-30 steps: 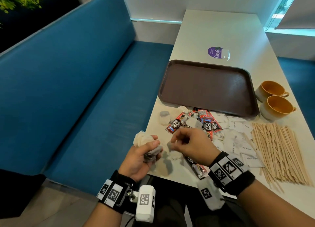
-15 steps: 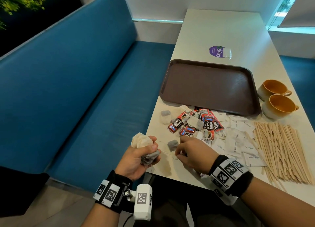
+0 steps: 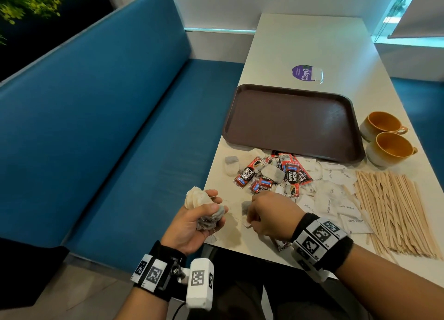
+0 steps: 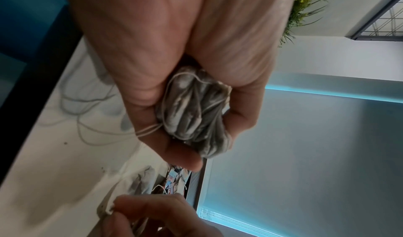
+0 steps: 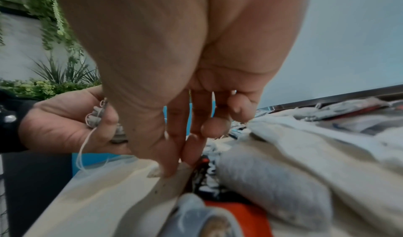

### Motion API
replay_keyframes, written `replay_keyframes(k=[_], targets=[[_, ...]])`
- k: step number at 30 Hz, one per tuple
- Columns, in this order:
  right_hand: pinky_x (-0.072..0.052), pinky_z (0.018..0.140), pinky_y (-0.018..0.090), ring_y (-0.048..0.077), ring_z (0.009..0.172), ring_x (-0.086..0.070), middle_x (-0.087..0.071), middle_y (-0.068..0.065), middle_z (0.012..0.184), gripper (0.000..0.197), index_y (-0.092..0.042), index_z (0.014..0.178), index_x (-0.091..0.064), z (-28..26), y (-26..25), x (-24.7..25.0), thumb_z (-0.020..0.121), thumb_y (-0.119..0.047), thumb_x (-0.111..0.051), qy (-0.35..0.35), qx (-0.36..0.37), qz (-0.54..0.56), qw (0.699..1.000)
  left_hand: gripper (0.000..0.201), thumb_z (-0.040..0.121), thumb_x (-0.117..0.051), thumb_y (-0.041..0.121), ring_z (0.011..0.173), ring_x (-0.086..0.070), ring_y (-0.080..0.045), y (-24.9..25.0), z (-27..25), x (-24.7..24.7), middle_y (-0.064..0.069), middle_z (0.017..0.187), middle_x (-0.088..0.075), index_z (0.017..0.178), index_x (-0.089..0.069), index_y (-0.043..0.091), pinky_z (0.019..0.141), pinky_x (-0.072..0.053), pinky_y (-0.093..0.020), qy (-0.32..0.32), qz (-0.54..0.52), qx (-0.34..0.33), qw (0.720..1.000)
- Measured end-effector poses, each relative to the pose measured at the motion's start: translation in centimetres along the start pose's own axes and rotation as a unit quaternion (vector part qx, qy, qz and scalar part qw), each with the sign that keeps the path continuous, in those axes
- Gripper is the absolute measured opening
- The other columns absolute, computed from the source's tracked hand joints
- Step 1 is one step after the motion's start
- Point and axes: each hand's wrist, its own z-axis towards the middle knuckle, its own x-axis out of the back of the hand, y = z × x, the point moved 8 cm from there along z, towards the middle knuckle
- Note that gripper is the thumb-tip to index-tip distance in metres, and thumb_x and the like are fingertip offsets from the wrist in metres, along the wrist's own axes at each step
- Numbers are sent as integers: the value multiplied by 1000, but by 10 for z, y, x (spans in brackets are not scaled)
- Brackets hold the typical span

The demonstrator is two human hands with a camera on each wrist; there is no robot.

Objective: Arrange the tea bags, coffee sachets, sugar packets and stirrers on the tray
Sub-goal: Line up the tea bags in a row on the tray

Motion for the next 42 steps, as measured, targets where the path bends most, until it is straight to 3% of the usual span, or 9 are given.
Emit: replay_keyframes(k=[6, 8, 11, 14, 19, 23, 27, 33, 42], targets=[[-50, 72, 31, 5, 81, -55, -61, -14, 81, 6, -26, 81, -69, -5, 9, 20, 80, -32, -70, 96, -40, 149, 983, 57, 59, -81, -2, 85, -71, -30, 0, 2, -3, -7, 89, -68, 112, -64, 8, 60, -58, -37, -10, 1, -9, 1000], [-51, 68, 26, 3, 72, -59, -65, -13, 74, 10, -24, 78, -69, -11, 18, 34, 77, -33, -72, 148, -72, 276, 947, 59, 57, -82, 0, 85, -67, -30, 0, 3, -5, -9, 88, -65, 112, -64, 8, 60, -58, -38, -16, 8, -10, 1000], [-58, 67, 37, 15, 65, -63, -70, -1, 74, 7, -15, 78, -69, -18, 23, 54, 80, -8, -68, 198, -79, 445, 870, 50, 60, -86, 10, 82, -64, -28, -2, 6, -9, -11, 88, -59, 107, -69, 11, 59, -56, -36, -27, 25, 4, 999], [-47, 57, 31, 12, 54, -57, -65, 7, 66, 22, -6, 81, -66, -14, 17, 62, 85, 15, -59, 157, -59, 547, 820, 44, 67, -87, 41, 73, -64, -23, -7, 11, -21, -9, 90, -62, 100, -75, 14, 56, -51, -32, -45, 24, 33, 998], [-47, 55, 19, 12, 56, -58, -67, 10, 70, 5, 2, 90, -69, 1, 1, 56, 89, 6, -67, 88, -59, 525, 845, 74, 50, -89, 65, 74, -66, -21, -15, 15, -46, -12, 98, -70, 106, -75, 18, 52, -50, -29, -111, 62, 46, 991], [-57, 70, 25, 9, 66, -64, -76, 9, 85, 5, -4, 92, -75, 17, 8, 44, 87, -4, -73, 119, -100, 475, 866, 55, 59, -92, 26, 71, -63, -20, -17, 22, -47, -11, 88, -68, 107, -69, 12, 50, -48, -27, -93, 76, 31, 992], [-49, 69, 13, -6, 64, -60, -76, -2, 87, 6, -17, 87, -78, 41, 20, 49, 85, -13, -75, 142, -107, 364, 914, 55, 60, -82, 12, 70, -62, -22, -14, 28, -29, -15, 91, -68, 112, -65, 6, 48, -47, -28, -43, 37, 20, 998], [-50, 89, 33, 18, 105, -58, -59, -5, 112, 24, -25, 108, -73, 85, 31, 57, 85, -32, -74, 120, -103, 88, 984, 49, 61, -81, 7, 73, -61, -24, -3, 24, -4, -14, 102, -69, 108, -67, 7, 51, -49, -31, -30, 6, 4, 1000], [-54, 85, 39, 20, 105, -57, -60, -4, 102, 22, -24, 97, -75, 94, 24, 46, 94, -43, -63, 114, -108, 45, 987, 22, 76, -72, 13, 73, -59, -23, 9, 21, 2, -10, 84, -59, 97, -67, 10, 50, -50, -31, -4, -18, -10, 1000]])
